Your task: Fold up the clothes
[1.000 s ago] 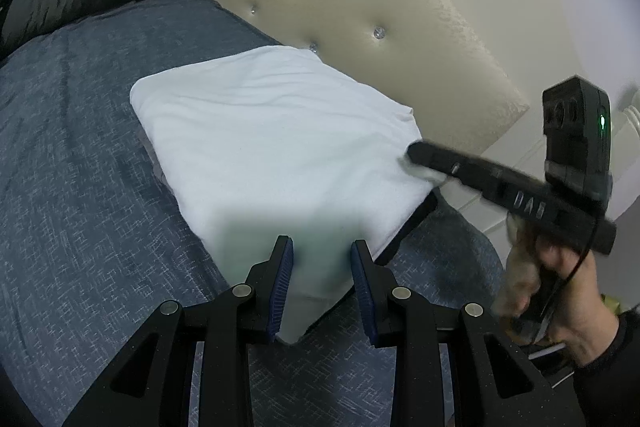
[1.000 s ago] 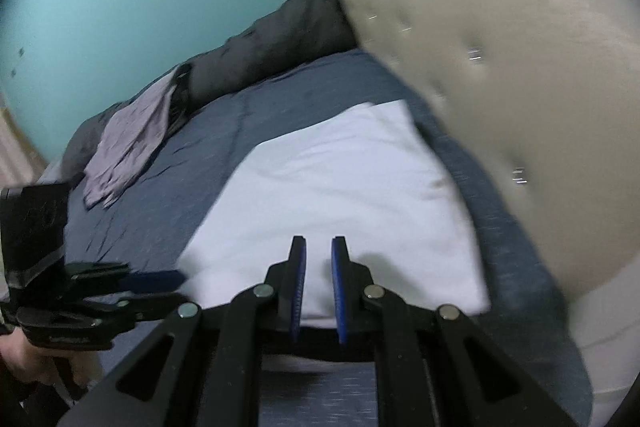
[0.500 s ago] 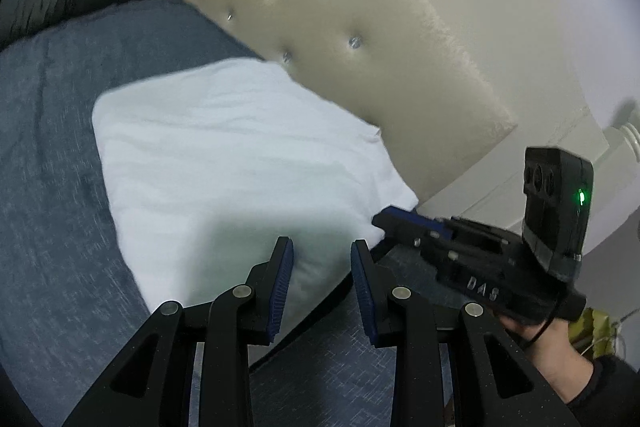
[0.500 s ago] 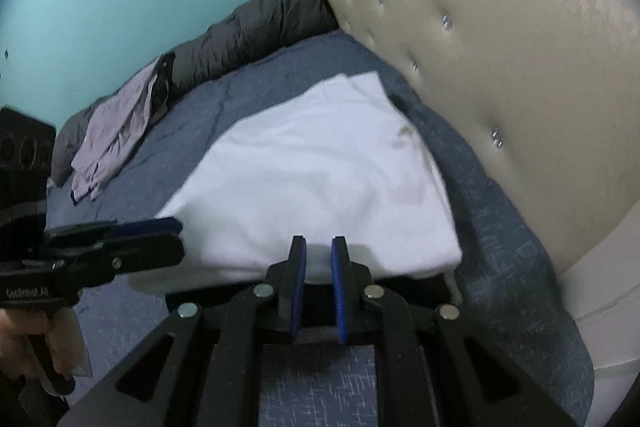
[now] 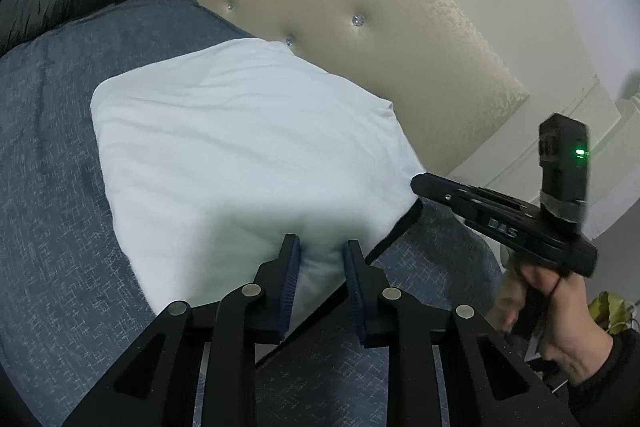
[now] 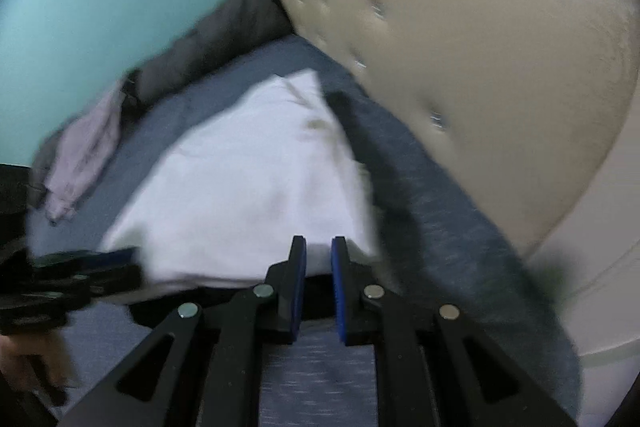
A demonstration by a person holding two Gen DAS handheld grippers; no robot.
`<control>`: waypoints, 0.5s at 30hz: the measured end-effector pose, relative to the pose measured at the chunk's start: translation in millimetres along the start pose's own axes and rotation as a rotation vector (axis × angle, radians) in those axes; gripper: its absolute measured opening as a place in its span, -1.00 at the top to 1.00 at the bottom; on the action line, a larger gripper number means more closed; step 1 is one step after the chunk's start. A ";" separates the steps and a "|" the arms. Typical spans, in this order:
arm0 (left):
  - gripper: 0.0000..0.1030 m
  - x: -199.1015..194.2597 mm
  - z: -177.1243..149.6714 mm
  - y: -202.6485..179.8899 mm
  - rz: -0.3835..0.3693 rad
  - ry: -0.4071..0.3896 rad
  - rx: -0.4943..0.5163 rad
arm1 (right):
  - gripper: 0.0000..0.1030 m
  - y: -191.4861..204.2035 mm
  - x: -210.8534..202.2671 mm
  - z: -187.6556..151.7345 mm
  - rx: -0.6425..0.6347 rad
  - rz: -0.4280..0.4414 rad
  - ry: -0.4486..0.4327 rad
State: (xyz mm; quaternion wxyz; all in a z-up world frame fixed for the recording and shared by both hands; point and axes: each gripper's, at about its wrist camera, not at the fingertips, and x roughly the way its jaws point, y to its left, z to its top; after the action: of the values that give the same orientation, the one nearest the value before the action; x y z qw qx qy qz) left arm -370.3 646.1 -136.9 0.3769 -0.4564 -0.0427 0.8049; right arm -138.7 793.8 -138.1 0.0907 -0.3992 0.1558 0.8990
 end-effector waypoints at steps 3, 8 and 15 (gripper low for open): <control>0.53 0.7 1.2 -4.5 0.016 0.004 0.018 | 0.80 -6.5 -1.8 2.0 0.021 -0.030 -0.003; 0.52 -11.6 0.8 -0.9 0.007 -0.004 -0.015 | 0.80 -7.5 -16.0 3.6 0.051 -0.039 -0.031; 0.51 -40.2 -4.3 -3.4 0.017 -0.023 -0.028 | 0.80 10.3 -47.8 6.0 0.048 -0.018 -0.083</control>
State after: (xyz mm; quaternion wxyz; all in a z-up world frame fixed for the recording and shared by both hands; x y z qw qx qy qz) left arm -353.0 621.4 -109.7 0.3633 -0.4526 -0.0544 0.8126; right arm -114.0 784.4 -96.5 0.1144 -0.3609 0.1697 0.9099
